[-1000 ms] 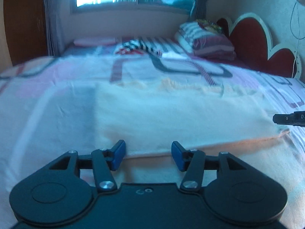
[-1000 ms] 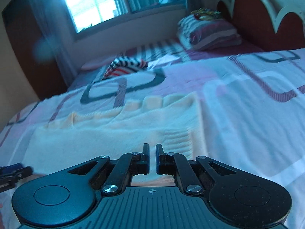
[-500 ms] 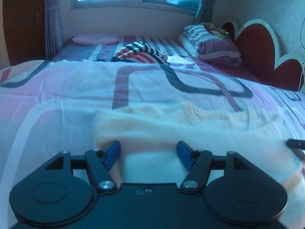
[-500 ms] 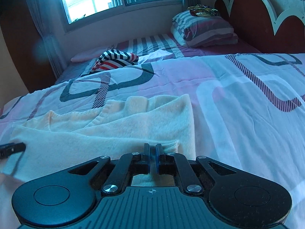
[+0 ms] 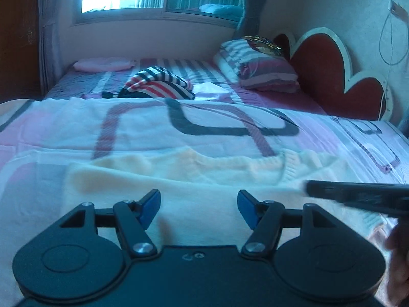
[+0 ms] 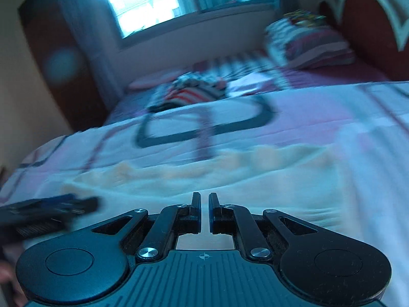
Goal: Fold small clothes
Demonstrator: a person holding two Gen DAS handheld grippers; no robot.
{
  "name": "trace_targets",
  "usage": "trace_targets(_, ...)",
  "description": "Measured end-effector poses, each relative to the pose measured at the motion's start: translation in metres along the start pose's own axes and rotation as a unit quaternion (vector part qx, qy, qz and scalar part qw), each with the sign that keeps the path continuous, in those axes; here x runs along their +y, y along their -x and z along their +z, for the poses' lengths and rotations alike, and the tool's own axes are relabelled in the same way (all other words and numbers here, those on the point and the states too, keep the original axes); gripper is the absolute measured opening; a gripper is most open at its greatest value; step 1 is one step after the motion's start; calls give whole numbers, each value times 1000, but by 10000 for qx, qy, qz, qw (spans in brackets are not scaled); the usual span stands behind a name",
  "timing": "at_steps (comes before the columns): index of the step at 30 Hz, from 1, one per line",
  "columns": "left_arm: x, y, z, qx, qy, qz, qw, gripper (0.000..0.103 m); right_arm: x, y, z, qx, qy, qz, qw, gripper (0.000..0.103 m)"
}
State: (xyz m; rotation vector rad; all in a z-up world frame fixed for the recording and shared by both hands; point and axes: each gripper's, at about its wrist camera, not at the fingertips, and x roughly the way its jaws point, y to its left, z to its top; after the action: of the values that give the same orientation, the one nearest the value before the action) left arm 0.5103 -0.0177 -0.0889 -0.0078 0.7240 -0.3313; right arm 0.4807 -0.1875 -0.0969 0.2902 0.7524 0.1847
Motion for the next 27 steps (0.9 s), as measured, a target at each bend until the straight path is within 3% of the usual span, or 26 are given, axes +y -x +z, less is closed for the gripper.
trace_targets(7,18,-19,4,110,-102,449,9989,68,21,-26,-7,182,347,51,9992,5)
trace_targets(10,40,-16,4,121,-106,725,9972,69,2,-15,-8,73,502,-408,9979,5)
trace_targets(12,56,-9,0,121,-144,948,9953,70,-31,2,-14,38,377,-987,9944,5)
trace_targets(13,63,-5,-3,100,-121,958,9953,70,-50,9,-17,33,199,-1056,9942,5)
trace_targets(15,70,1,-8,69,-14,899,9959,70,-75,21,-19,-8,-5,-1004,9949,5)
trace_targets(17,60,6,-2,63,-32,1119,9937,66,-75,27,-17,-18,14,-961,9954,5)
trace_targets(21,25,28,-1,-253,58,823,9963,69,-49,42,-20,-135,236,-713,9971,5)
trace_targets(23,3,28,-8,-152,-178,850,9961,69,-32,42,-26,-39,405,-542,9977,5)
trace_targets(27,-19,28,-23,43,-155,782,9968,69,-10,37,-40,101,507,-244,9984,5)
